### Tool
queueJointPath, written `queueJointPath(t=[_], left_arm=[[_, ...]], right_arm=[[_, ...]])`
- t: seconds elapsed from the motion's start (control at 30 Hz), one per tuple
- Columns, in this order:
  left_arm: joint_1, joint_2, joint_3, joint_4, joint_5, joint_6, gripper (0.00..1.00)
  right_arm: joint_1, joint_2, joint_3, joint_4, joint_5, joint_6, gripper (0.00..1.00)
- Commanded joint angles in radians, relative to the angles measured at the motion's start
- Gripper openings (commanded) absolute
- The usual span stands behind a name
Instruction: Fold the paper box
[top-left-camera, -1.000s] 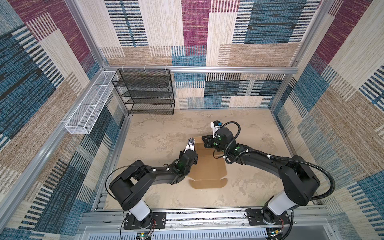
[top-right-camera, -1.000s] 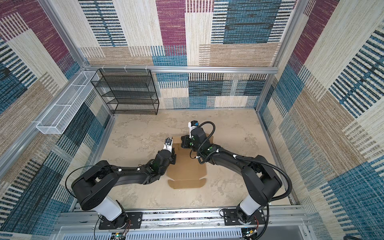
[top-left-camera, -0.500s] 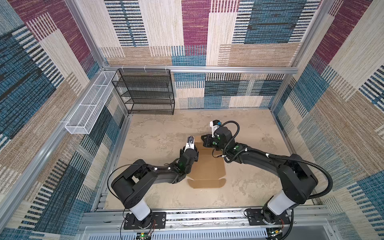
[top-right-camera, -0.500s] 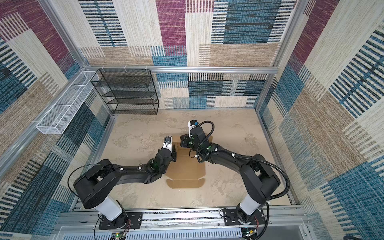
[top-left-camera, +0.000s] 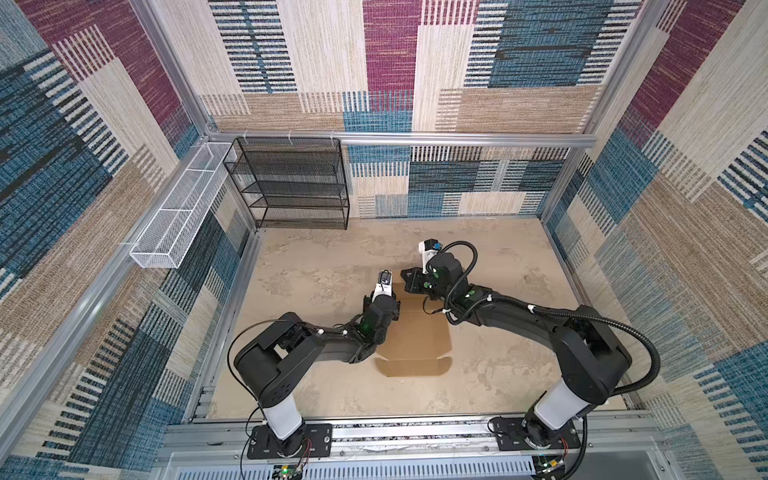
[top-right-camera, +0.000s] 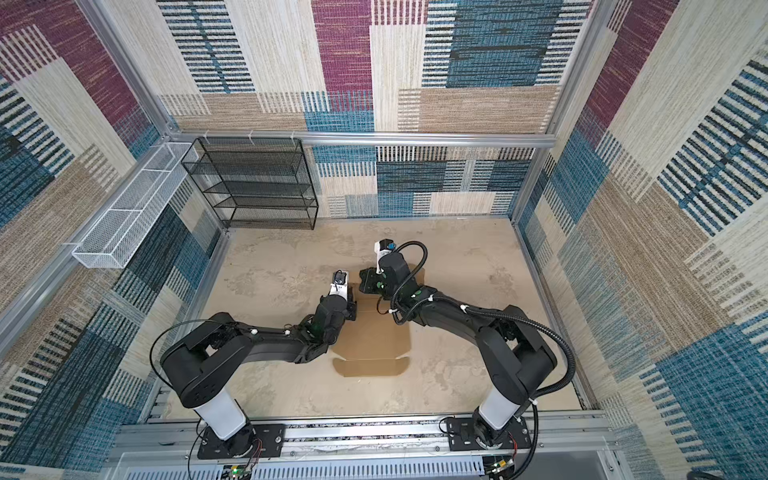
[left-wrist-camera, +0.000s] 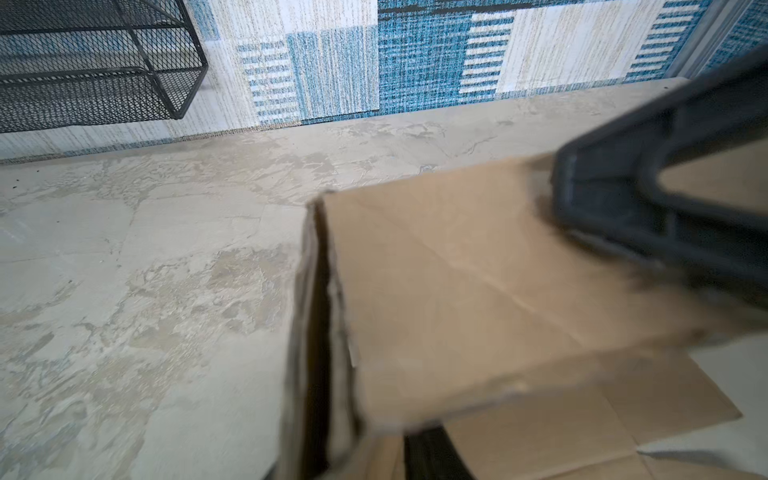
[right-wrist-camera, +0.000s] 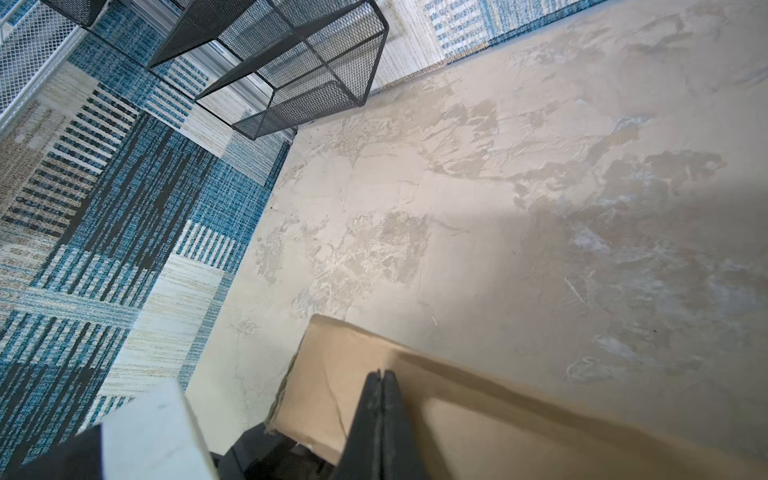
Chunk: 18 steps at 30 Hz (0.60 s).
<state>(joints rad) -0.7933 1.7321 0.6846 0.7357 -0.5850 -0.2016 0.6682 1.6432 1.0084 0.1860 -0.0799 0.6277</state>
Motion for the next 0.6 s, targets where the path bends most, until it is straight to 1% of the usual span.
queueJointPath(t=[0.0, 0.07, 0.17, 0.27, 0.33, 0.57], left_arm=[[0.0, 0.01, 0.009, 0.048, -0.014, 0.031, 0.21], [0.0, 0.013, 0.009, 0.051, -0.019, 0.031, 0.16], [0.001, 0.014, 0.008, 0.054, -0.022, 0.034, 0.13], [0.0, 0.013, 0.008, 0.051, -0.022, 0.031, 0.07], [0.0, 0.011, 0.007, 0.049, -0.027, 0.03, 0.01], [0.0, 0.004, 0.0, 0.045, -0.037, 0.031, 0.0]], right_arm=[[0.001, 0.007, -0.001, -0.056, -0.024, 0.007, 0.0], [0.002, 0.007, 0.0, -0.057, -0.022, 0.007, 0.0], [0.002, 0.006, 0.0, -0.056, -0.023, 0.006, 0.0], [0.002, 0.006, 0.001, -0.056, -0.026, 0.004, 0.0], [0.002, 0.005, 0.003, -0.056, -0.026, 0.004, 0.0], [0.002, 0.002, 0.003, -0.054, -0.024, 0.004, 0.0]])
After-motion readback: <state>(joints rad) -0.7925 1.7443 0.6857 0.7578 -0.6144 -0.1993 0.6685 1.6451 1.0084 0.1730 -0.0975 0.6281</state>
